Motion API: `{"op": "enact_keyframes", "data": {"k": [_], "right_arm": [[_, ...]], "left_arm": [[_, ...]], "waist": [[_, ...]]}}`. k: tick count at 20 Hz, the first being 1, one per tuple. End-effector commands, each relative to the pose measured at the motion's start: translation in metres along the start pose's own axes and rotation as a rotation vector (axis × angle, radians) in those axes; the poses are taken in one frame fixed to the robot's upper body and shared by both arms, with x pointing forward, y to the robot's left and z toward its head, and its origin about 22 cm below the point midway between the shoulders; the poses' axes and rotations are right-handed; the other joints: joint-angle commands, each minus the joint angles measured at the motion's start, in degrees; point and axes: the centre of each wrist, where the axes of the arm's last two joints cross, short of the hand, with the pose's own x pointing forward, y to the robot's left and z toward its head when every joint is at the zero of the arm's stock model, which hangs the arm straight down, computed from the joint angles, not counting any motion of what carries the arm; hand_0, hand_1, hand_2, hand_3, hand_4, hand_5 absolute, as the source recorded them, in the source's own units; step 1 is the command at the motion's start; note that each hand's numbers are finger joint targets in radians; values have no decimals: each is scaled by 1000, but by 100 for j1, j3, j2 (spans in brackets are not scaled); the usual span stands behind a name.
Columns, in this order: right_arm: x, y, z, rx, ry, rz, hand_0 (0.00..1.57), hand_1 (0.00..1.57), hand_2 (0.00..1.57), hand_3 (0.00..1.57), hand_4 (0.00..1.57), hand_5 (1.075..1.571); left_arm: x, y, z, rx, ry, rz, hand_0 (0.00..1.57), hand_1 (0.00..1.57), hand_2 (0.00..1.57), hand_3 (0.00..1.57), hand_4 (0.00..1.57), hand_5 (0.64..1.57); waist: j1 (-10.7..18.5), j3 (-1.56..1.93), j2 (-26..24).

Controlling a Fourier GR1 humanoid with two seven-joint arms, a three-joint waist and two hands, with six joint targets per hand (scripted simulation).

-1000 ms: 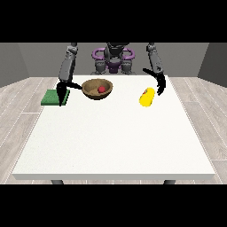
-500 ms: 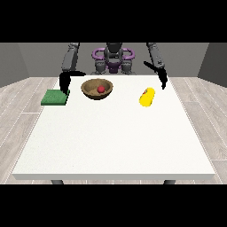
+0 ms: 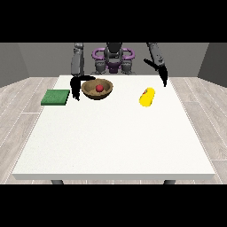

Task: Pick the cup and pour the ball into the bowl, then pick the bowl and place it on the pad

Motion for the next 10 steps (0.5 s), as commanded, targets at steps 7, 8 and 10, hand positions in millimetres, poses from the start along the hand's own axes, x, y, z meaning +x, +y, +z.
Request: {"op": "enact_keyframes", "data": {"k": [7, 8, 10], "right_arm": [[-9, 14, -11, -97, -17, -20, 0, 0, 0, 0, 0, 1571], [-27, -8, 12, -201, 121, 4, 0, 0, 0, 0, 467, 1551], [-31, -18, 21, -157, 207, 278, 1571, 1571, 1571, 1571, 843, 1512]], "left_arm": [[21, 15, -7, -48, -59, 10, 0, 0, 0, 0, 0, 684], [31, 8, -17, -51, -100, -6, 0, 0, 0, 0, 0, 683], [38, 5, -30, -79, -152, 21, 0, 0, 0, 0, 0, 696]], "waist": [[505, 4, 343], [565, 7, 393], [773, -15, 592]]}}
